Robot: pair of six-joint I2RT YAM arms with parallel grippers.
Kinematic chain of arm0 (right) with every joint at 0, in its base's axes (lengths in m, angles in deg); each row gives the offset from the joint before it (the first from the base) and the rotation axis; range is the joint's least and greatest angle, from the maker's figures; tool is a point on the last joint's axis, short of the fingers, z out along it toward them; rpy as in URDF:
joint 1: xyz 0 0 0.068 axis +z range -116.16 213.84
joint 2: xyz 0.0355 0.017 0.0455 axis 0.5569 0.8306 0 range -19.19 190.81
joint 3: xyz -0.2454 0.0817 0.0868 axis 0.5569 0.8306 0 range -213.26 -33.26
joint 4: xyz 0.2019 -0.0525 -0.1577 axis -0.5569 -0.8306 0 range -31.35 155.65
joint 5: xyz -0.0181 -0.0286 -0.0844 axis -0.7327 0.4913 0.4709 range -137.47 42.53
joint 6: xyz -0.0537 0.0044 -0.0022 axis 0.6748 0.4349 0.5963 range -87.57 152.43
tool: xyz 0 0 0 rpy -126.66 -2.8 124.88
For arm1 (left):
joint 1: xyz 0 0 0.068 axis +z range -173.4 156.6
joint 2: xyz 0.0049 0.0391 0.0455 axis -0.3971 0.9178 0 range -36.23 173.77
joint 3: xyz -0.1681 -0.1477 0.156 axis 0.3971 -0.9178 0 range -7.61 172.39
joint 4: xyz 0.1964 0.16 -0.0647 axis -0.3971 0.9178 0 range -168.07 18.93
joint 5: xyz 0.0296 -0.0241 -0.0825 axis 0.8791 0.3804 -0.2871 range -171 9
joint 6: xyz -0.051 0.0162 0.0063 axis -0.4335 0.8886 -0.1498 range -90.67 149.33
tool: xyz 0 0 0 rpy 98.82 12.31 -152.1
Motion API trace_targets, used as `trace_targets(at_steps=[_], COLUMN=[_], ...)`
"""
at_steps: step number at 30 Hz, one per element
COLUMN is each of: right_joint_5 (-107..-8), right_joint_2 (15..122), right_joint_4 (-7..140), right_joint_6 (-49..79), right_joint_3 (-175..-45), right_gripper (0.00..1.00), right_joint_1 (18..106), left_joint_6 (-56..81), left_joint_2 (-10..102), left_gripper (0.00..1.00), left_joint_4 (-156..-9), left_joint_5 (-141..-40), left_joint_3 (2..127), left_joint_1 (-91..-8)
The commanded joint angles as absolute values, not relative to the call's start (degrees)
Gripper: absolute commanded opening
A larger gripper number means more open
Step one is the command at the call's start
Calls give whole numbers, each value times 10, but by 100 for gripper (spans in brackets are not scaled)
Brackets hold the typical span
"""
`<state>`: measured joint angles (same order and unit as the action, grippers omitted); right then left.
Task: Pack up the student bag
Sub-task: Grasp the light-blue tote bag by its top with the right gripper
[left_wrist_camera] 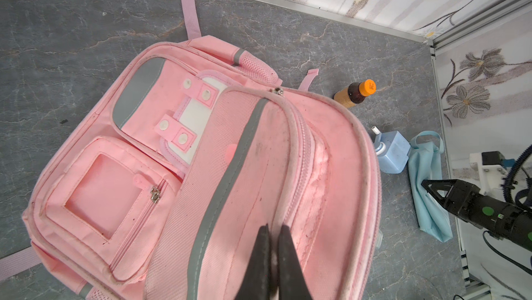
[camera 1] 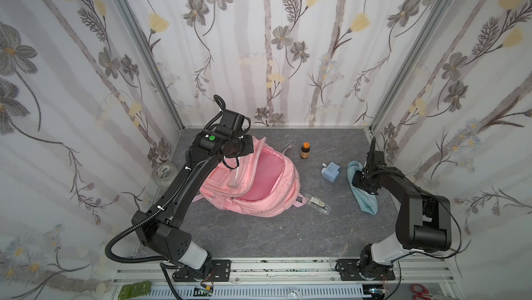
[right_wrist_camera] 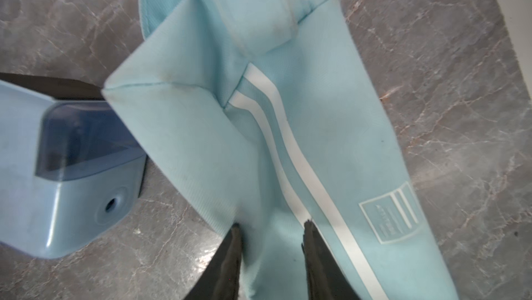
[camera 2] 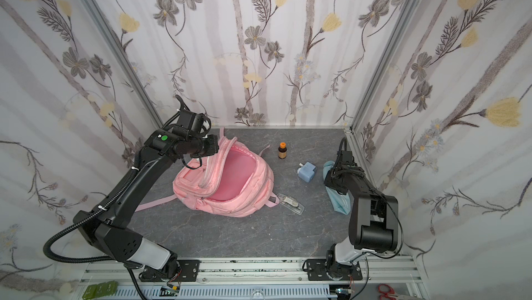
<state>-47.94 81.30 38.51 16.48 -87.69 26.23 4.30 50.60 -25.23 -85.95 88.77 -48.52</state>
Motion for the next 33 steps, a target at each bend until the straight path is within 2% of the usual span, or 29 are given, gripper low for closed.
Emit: trace_targets(at_steps=[1, 4, 10, 14, 17, 21, 22, 26, 27, 33], right_joint_5=[-496, -503, -505, -486, -483, -485, -485, -477, -469, -467], right_joint_2=[816, 794, 780, 799, 813, 808, 802, 764, 756, 691], right_joint_4=[392, 395, 391, 395, 394, 394, 394, 382, 370, 342], right_joint_6=[183, 178, 175, 184, 194, 197, 195, 189, 193, 191], right_joint_3=[-889, -889, -887, -878, -878, -883, -883, -891, -901, -938], right_gripper=[41, 49, 53, 52, 41, 11, 6, 3, 0, 0], right_joint_1=[262, 262, 264, 264, 264, 264, 264, 270, 275, 278], left_joint_6=[27, 22, 9, 7, 6, 3, 2, 5, 7, 17], left_joint_2=[498, 500, 509, 516, 520, 525, 525, 527, 529, 542], left_gripper=[0, 0, 0, 0, 0, 0, 0, 0, 0, 0], left_joint_4=[-290, -293, -303, -305, -303, -301, -301, -299, -298, -282], left_joint_5=[-856, -863, -877, -885, -891, -900, -901, -903, -902, -901], left_joint_3=[885, 882, 880, 880, 881, 885, 887, 897, 901, 928], left_joint_1=[-484, -484, -484, -484, -484, -484, -484, -484, -484, -484])
